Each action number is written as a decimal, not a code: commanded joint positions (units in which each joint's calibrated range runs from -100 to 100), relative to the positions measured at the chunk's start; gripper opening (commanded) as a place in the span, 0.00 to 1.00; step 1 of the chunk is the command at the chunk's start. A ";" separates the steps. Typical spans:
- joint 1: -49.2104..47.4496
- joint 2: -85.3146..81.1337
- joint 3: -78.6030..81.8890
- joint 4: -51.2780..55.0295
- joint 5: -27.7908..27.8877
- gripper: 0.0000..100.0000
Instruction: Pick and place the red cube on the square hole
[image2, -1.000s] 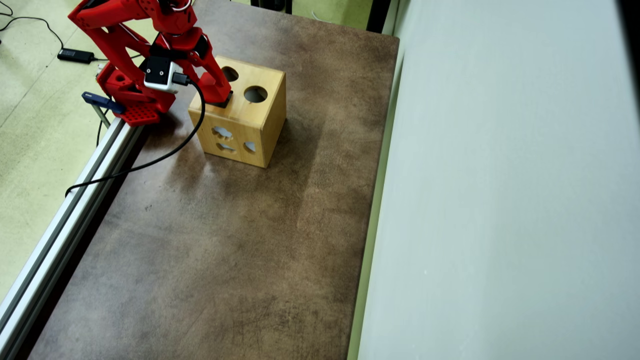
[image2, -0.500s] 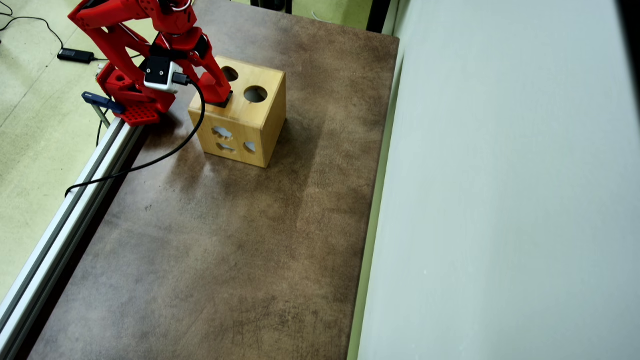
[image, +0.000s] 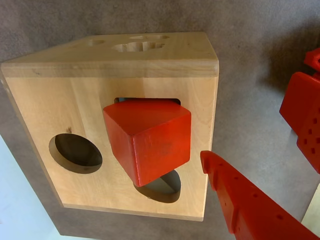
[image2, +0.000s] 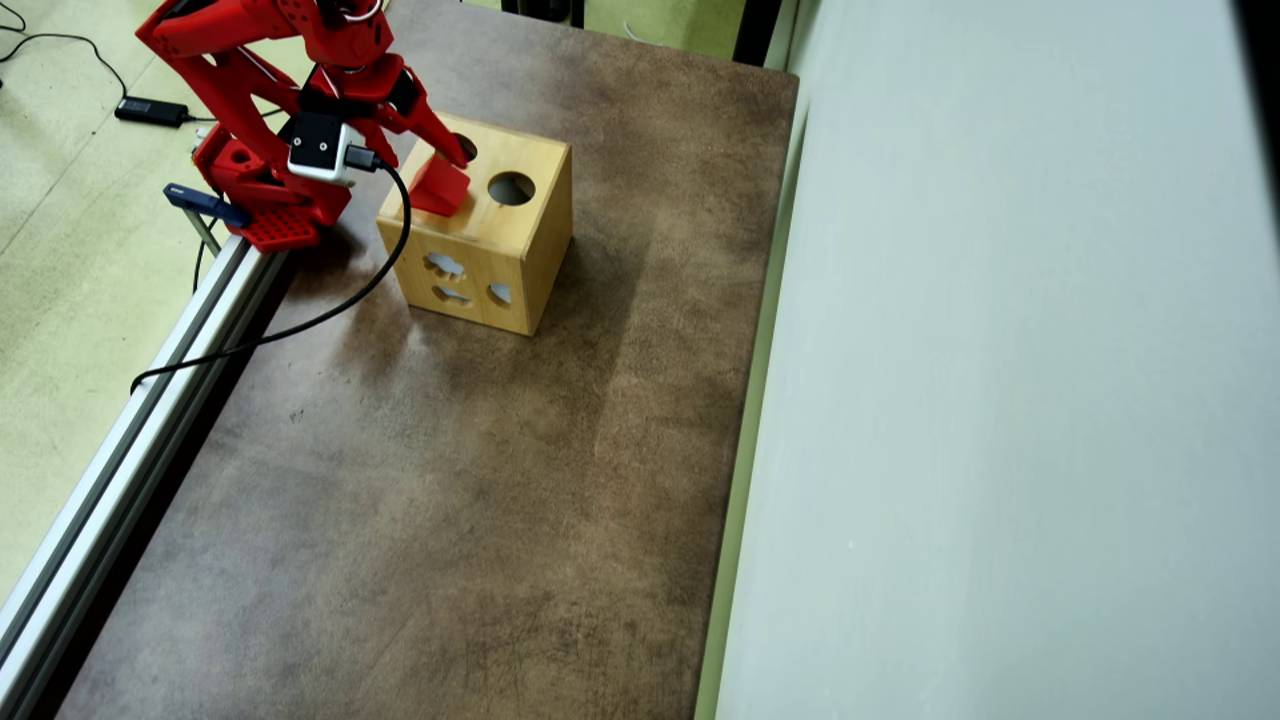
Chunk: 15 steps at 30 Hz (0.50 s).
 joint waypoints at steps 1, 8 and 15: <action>-0.42 -0.89 -0.32 0.41 0.34 0.83; -0.50 -0.72 0.84 -0.47 0.34 0.89; -0.50 -0.72 0.75 -2.08 0.34 0.89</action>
